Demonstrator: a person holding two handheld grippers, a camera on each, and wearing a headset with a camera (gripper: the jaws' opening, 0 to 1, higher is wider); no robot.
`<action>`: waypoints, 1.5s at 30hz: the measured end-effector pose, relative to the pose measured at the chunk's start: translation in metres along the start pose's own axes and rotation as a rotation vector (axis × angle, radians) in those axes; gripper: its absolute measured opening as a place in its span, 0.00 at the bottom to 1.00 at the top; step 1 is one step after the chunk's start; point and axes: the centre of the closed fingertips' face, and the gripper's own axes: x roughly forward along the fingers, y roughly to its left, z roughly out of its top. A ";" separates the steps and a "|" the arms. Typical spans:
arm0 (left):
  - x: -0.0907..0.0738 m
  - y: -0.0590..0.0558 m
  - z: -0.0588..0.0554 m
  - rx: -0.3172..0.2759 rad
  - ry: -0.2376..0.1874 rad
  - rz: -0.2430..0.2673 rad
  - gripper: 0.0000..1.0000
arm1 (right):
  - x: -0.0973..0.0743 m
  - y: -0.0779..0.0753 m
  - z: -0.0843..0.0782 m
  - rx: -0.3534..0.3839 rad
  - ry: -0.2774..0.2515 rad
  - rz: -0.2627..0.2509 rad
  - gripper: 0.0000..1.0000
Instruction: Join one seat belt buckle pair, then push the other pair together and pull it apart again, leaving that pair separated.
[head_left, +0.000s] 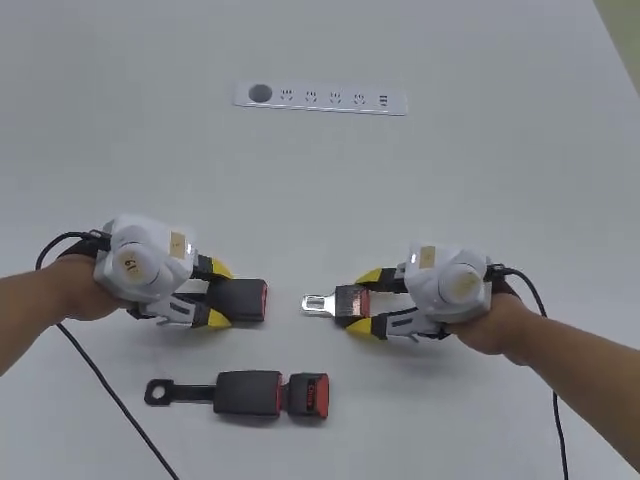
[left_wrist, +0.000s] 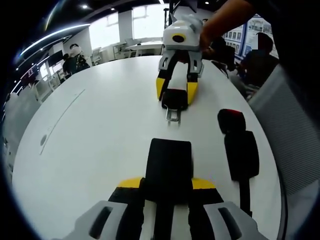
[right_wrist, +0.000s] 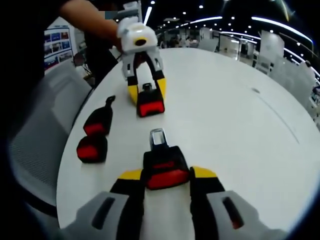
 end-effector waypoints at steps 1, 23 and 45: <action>0.001 0.000 0.001 0.004 -0.003 -0.001 0.35 | 0.002 0.001 0.001 0.003 -0.001 -0.001 0.35; 0.000 -0.002 -0.003 0.016 0.035 -0.006 0.35 | 0.038 0.019 0.038 -0.040 0.000 0.019 0.35; 0.006 -0.002 -0.003 0.093 0.115 -0.046 0.34 | 0.051 0.022 0.048 0.010 0.043 0.026 0.35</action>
